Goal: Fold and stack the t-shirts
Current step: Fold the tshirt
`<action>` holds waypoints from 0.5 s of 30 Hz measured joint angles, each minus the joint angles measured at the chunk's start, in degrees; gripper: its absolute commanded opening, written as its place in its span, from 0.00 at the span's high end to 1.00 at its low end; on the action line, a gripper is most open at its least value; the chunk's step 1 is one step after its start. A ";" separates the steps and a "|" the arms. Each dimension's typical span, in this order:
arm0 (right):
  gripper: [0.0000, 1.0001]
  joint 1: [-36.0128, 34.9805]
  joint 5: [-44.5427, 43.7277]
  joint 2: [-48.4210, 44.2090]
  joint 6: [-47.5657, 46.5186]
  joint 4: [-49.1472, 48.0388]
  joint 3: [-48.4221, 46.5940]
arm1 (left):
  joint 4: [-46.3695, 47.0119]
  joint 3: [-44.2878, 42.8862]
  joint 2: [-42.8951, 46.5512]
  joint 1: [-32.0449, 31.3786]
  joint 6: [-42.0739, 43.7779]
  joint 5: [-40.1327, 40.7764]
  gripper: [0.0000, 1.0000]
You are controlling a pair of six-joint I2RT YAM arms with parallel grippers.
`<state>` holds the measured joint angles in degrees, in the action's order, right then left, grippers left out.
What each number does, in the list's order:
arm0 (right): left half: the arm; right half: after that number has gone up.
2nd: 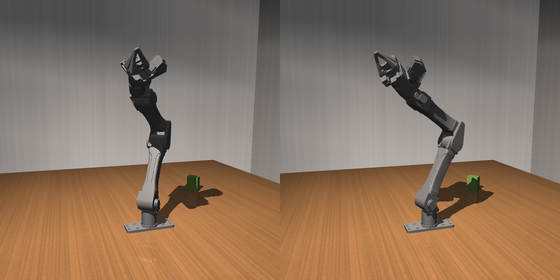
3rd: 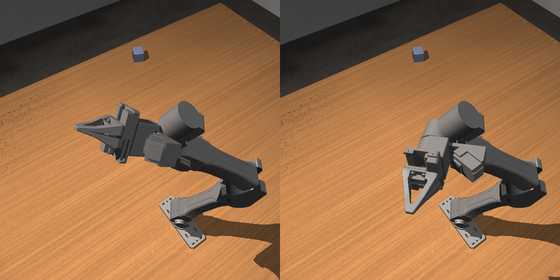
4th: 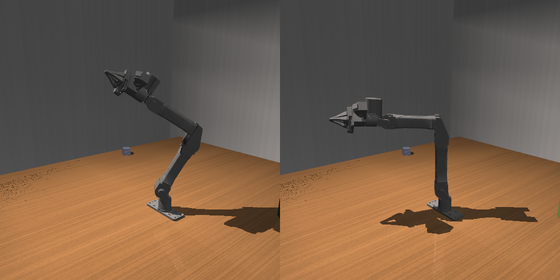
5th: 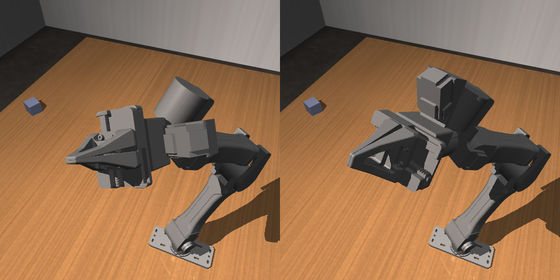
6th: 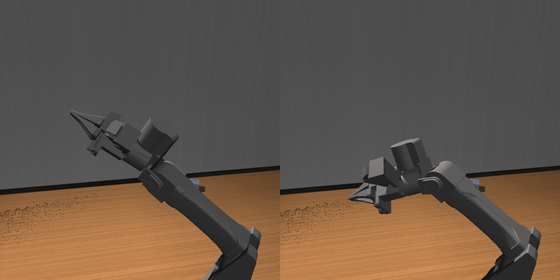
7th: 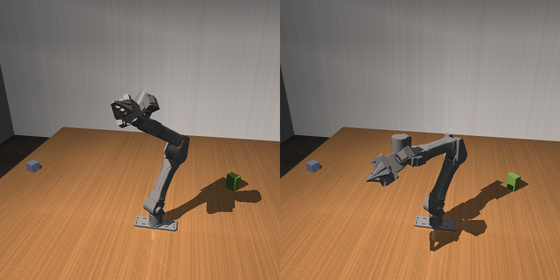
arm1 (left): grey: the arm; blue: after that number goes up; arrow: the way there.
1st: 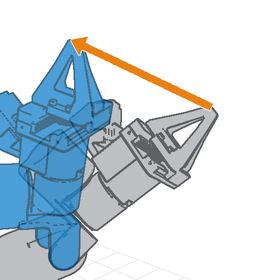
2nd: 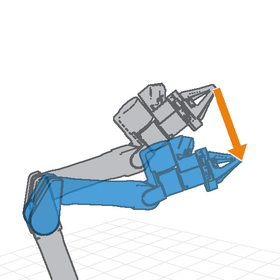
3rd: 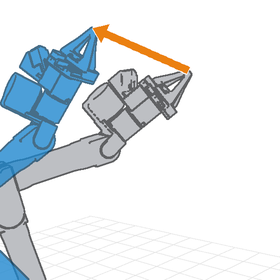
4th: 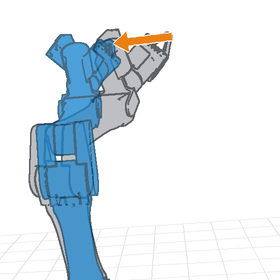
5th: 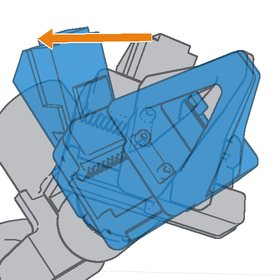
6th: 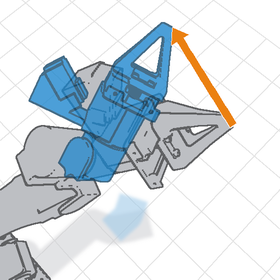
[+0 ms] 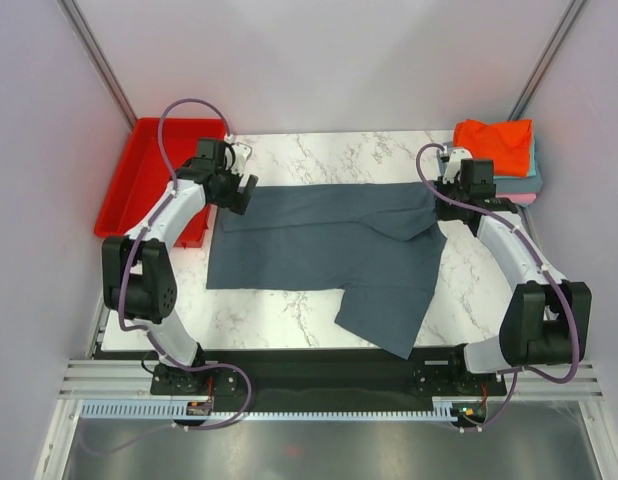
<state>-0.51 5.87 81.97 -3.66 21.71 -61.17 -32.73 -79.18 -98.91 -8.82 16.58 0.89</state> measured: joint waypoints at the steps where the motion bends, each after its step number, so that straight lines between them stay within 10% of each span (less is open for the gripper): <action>1: 1.00 0.00 0.00 0.22 -0.15 0.04 0.00 | -0.02 -0.39 -0.07 -0.24 -0.04 -0.24 0.01; 15: 1.00 0.00 0.35 4.46 -1.20 0.04 -2.82 | -3.21 -2.95 -9.53 -2.80 -6.05 -16.55 0.05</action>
<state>-0.51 6.22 86.43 -4.86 21.76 -63.99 -35.94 -82.13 -108.44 -11.62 10.52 -15.66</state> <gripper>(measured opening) 0.008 0.957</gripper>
